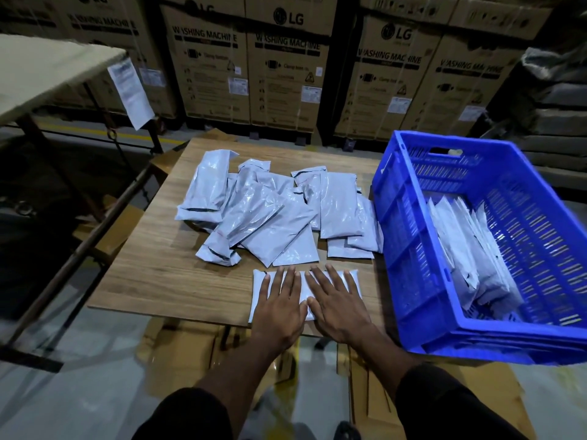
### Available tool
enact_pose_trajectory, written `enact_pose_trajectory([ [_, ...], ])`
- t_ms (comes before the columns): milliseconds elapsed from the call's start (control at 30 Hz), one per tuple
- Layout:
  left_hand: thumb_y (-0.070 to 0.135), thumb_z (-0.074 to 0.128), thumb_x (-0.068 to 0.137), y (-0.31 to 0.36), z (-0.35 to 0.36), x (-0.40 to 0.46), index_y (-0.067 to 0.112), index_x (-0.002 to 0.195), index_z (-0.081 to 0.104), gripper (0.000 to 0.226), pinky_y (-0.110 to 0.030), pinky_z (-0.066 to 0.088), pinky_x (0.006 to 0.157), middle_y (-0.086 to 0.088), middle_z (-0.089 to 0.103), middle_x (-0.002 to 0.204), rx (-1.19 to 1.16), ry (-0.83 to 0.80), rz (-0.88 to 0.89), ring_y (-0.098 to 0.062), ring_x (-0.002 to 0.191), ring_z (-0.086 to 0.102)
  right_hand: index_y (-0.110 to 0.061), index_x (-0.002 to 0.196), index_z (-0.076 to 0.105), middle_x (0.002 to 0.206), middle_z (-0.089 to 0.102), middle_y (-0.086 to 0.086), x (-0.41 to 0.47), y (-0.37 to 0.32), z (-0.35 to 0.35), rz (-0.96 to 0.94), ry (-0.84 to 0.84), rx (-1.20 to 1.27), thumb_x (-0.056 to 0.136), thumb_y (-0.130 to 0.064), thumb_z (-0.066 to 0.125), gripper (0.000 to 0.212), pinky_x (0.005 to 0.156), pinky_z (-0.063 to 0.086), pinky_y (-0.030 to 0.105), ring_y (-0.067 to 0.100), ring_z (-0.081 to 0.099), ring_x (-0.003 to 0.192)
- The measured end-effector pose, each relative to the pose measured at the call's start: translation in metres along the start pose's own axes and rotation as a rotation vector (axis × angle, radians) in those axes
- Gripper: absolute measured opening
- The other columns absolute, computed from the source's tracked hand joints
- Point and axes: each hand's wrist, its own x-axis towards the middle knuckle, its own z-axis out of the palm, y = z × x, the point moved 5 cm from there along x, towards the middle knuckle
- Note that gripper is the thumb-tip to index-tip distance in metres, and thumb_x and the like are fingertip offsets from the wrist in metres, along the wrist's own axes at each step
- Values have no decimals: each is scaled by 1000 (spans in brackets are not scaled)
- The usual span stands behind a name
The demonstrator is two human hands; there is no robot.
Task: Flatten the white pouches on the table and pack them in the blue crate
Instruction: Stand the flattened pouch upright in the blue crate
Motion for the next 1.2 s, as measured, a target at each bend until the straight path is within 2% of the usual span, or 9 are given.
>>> enact_pose_trajectory([
  [300,43,29,106,-1,1,-1,5,153,41,62,-56,28,119,-16,35,161,-20,36,5,-33,152,27,-25,157,29,163,26,-4,1,0,1,13,-25,-3,104,-47,25,57,118,7,51,25,15,153],
  [700,48,15,108,-3,5,0,8,153,43,67,-57,32,116,-13,37,161,-87,-13,-27,-32,151,28,-26,157,28,164,24,-4,1,0,-2,11,-69,10,102,-48,21,59,117,5,51,25,14,153],
  [933,53,30,105,-9,3,-7,9,152,45,66,-54,30,118,-12,35,162,-134,50,-41,-38,152,23,-25,157,28,164,23,-3,0,-2,-3,19,-93,14,102,-49,16,62,118,4,51,27,16,152],
  [1067,47,28,107,-16,0,-8,16,150,50,57,-56,29,117,-7,34,163,-134,65,-157,-40,151,25,-27,158,22,167,13,-5,-1,-3,-5,34,-102,23,102,-50,14,61,121,0,51,26,8,153],
  [1200,46,28,107,-17,1,-7,17,150,49,56,-58,27,118,-5,32,164,-112,71,-158,-43,150,24,-30,159,16,167,4,-10,-1,-1,-7,57,-116,57,103,-50,17,60,122,-4,49,24,-1,153],
])
